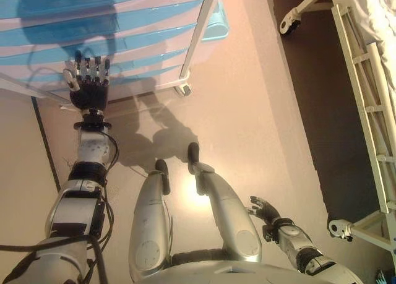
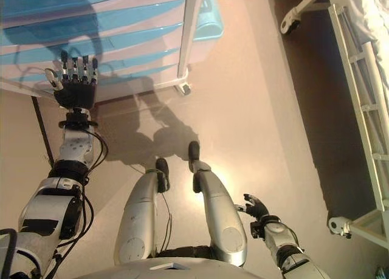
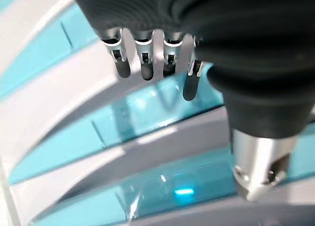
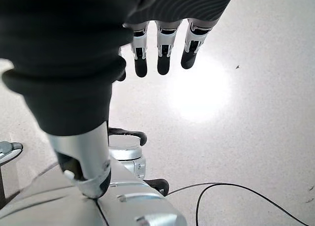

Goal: Open the drawer and pick up the medicine

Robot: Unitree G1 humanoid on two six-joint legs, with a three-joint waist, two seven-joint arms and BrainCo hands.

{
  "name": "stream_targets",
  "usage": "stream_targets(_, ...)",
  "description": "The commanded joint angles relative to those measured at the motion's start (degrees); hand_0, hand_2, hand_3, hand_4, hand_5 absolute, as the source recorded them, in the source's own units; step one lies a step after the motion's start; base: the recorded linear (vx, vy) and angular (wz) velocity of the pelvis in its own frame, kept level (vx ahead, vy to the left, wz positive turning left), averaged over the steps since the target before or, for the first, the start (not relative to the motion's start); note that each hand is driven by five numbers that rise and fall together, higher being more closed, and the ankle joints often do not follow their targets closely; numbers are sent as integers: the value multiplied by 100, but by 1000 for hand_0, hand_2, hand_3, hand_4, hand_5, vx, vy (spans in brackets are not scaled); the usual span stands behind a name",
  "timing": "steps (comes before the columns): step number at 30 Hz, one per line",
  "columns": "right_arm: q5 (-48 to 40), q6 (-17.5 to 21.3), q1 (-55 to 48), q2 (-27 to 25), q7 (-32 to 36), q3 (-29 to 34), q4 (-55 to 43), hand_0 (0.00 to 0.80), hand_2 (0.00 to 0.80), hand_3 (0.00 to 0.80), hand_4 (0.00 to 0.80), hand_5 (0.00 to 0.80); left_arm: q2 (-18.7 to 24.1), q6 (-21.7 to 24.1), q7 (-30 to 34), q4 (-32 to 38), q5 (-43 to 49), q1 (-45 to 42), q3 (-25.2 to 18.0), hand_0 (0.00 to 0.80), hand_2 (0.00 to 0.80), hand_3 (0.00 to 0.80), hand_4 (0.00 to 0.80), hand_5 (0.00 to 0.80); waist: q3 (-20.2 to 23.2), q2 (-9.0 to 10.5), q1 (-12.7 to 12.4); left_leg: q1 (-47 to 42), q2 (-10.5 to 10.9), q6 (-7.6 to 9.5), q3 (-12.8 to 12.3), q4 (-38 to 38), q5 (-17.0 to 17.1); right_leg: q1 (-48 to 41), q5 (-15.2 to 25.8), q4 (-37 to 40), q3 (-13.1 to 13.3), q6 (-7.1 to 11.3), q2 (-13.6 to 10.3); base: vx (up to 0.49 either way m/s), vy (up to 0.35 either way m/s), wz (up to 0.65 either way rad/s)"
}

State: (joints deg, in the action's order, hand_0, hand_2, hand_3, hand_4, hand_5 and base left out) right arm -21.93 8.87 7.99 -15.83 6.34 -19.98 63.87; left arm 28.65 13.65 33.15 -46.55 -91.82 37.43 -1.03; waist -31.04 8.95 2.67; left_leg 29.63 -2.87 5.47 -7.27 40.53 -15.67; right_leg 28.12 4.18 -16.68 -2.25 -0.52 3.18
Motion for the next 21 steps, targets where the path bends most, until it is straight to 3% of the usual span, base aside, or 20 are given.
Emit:
stream_targets(1, -5, 9, -394, 448, 88, -373, -419, 0, 0, 0, 0, 0, 367, -32, 106, 74, 462, -239, -200, 0, 0, 0, 0, 0, 252, 290, -264, 491, 352, -26, -3, 164, 318, -745, -214, 9, -37, 241, -75, 57, -22, 2)
stream_targets(21, 231, -108, -1090, 637, -31, -392, -497, 0, 0, 0, 0, 0, -48, -143, 129, 399, 875, -1231, -351, 0, 0, 0, 0, 0, 525, 225, -379, 8, 482, -73, 61, 12, 541, -1240, -215, 47, 27, 363, 7, 72, -11, 1)
